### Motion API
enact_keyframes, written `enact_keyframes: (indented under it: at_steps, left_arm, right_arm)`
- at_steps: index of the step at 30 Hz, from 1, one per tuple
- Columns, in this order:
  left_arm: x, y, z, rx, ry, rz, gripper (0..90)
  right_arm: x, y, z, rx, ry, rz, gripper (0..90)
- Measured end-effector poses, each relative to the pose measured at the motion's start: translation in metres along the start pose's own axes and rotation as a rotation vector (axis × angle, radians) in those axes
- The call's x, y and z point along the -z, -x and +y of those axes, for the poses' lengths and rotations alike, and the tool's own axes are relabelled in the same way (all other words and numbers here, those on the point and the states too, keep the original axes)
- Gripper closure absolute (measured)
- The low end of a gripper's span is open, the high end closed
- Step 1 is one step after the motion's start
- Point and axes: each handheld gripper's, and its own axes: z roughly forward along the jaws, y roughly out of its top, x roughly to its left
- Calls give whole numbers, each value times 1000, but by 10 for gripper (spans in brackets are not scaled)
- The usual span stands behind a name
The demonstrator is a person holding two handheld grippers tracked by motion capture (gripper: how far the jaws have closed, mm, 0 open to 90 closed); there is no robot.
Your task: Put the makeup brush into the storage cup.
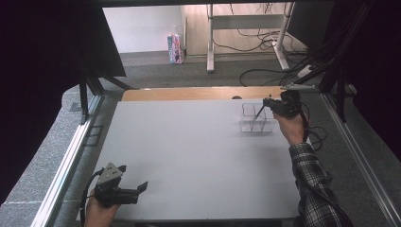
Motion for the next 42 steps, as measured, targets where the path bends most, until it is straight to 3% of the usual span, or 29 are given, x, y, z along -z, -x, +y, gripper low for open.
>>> enact_keyframes:
  at_steps: [13,14,19,21,23,29,42]
  left_arm:
    - [0,0,0,-1,-1,4,4]
    - [0,0,0,-1,-1,4,4]
    - [0,0,0,-2,-2,4,4]
    - [0,0,0,-2,-2,5,4]
    - [0,0,0,-1,-2,5,4]
    - [0,0,0,-1,-2,4,4]
    - [0,0,0,-1,-2,4,4]
  right_arm:
    - [-12,-3,-12,22,-40,-7,826]
    - [-13,-3,-13,27,-47,-2,791]
    - [-17,-2,-11,52,-27,-11,210]
    - [-19,-1,-10,38,-28,-12,80]
    - [-20,-1,-10,33,-34,-57,29]
    - [-18,1,-10,41,-45,-79,10]
    - [-10,-2,-8,61,-63,-52,17]
